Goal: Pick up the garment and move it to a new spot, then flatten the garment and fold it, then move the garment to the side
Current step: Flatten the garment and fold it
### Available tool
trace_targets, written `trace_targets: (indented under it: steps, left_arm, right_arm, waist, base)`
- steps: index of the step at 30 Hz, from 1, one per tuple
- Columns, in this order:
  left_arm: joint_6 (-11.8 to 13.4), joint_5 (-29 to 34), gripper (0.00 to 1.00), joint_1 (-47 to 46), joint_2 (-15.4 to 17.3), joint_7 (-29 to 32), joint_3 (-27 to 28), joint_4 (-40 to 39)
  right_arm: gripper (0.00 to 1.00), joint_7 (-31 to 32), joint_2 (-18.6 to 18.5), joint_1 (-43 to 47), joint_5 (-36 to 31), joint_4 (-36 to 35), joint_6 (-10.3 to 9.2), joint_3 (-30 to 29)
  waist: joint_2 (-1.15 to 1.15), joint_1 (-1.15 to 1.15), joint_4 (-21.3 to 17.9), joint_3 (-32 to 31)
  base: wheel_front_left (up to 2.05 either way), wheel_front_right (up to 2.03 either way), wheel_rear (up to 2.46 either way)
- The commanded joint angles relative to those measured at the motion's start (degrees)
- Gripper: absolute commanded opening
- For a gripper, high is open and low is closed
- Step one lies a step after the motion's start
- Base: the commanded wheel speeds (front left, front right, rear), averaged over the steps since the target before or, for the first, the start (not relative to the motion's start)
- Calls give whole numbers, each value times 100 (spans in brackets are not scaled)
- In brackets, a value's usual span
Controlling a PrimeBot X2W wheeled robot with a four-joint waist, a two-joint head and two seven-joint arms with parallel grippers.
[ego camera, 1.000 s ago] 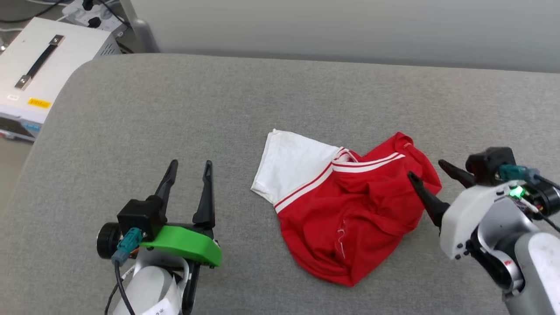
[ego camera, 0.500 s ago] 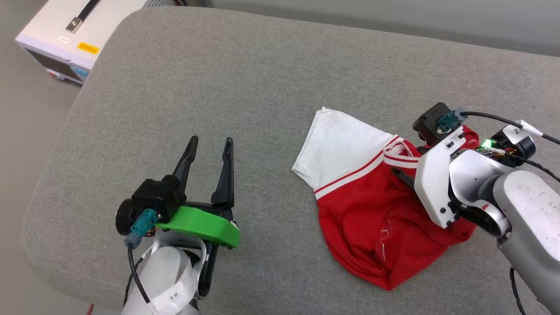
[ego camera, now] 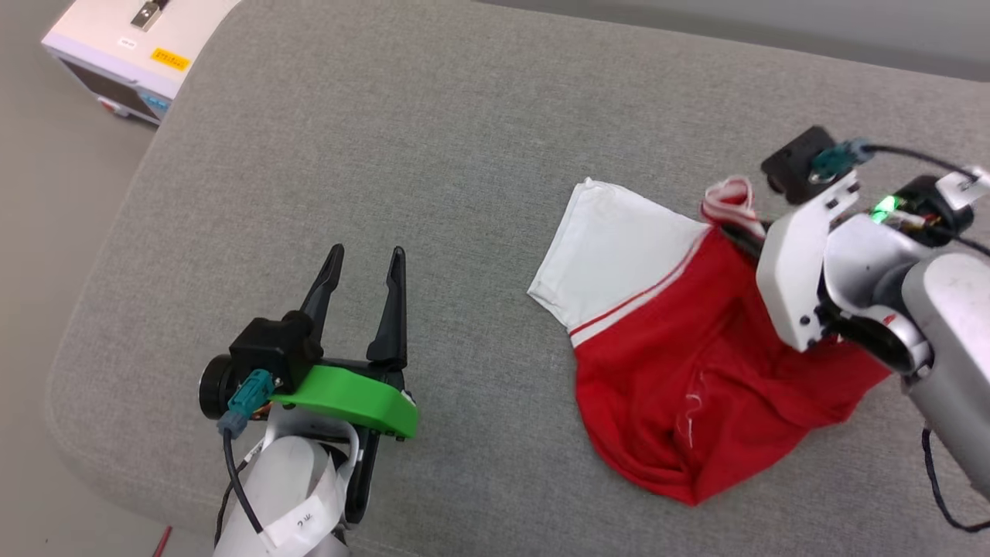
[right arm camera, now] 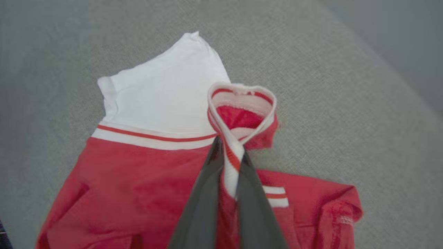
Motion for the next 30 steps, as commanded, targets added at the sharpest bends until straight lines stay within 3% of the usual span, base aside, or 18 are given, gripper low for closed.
trace_targets:
  steps: [1,9,16,24,29,30]
  left_arm:
    - [-42,83,100,-11,-28,-32,40,14]
    - [-126,173,100,-35,-40,-32,83,78]
    - [-176,178,100,-6,-50,-32,86,105]
    - [-124,153,100,215,-37,-33,307,105]
    - [-93,150,100,342,-15,-33,434,93]
    - [-89,154,100,357,-13,-33,443,91]
  right_arm:
    - [0,-197,-32,-206,-15,-122,-4,-150]
    - [0,-600,-157,-419,-229,-124,-4,-1263]
    - [0,-708,-110,629,-317,803,-4,-2848]
    - [0,-1095,969,2595,-449,822,-4,-4154]
    - [0,-1190,1587,3345,-630,490,-4,-4390]
    - [27,-1245,1683,3434,-682,389,-4,-4442]
  waist:
    - [0,-1,-172,-121]
    - [0,-1,-442,-215]
    - [0,-1,-464,-227]
    - [0,-1,-720,-235]
    - [0,-1,-910,-285]
    - [0,-1,-936,-291]
  base:
    - [0,0,0]
    - [0,0,0]
    - [0,0,0]
    - [0,0,0]
    - [0,0,0]
    - [0,0,0]
